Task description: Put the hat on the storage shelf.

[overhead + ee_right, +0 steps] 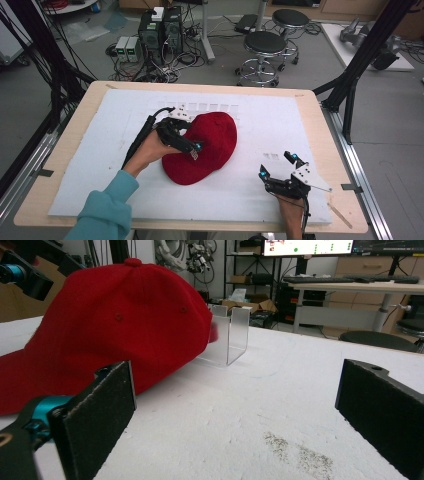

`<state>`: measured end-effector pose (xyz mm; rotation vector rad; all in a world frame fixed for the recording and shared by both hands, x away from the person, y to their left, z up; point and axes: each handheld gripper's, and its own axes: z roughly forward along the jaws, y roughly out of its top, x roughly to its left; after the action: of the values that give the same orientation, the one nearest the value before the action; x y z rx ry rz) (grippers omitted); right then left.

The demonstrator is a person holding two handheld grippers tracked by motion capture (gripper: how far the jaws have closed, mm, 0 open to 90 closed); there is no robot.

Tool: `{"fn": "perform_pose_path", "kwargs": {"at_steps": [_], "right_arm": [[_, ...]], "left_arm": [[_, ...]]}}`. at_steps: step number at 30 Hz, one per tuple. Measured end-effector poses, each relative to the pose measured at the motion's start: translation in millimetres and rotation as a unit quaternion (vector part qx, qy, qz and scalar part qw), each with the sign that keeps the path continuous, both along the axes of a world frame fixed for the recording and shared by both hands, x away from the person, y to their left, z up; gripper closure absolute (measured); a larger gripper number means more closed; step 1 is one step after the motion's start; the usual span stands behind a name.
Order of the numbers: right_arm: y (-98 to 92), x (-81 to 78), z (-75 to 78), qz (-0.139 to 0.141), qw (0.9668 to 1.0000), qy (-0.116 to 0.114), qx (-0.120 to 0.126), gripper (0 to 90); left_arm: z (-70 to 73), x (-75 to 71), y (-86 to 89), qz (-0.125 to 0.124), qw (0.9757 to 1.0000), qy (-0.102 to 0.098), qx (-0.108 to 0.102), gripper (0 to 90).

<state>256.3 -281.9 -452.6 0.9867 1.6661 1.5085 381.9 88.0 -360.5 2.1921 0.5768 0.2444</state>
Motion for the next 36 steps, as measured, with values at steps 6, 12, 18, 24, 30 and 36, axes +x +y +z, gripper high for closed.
{"fn": "perform_pose_path", "kwargs": {"at_steps": [6,12,18,24,30,36], "right_arm": [[0.0,0.0,0.0,0.000,1.0000,0.000,0.000,1.7],[0.0,0.0,0.0,0.000,1.0000,0.000,0.000,1.7],[0.0,0.1,0.0,0.000,1.0000,-0.001,-0.001,1.7],[0.2,-0.2,0.0,0.000,1.0000,0.000,0.000,1.7],[0.1,-0.3,-0.1,-0.001,1.0000,-0.001,0.000,1.7],[0.1,-0.8,-0.1,-0.001,1.0000,0.001,0.003,1.7]], "left_arm": [[-7.0,2.1,-7.8,0.001,0.9999,0.002,0.015,17.3],[-13.2,3.6,-12.5,-0.002,0.9997,-0.001,0.025,25.4],[-18.5,4.4,-14.3,-0.007,0.9996,0.000,0.027,40.6],[-20.2,2.3,-14.2,-0.009,0.9990,-0.026,0.035,62.2],[-21.1,0.7,-14.8,0.000,0.9985,-0.030,0.045,76.2],[-17.4,0.3,-10.9,0.015,0.9986,-0.031,0.040,85.6]]}}
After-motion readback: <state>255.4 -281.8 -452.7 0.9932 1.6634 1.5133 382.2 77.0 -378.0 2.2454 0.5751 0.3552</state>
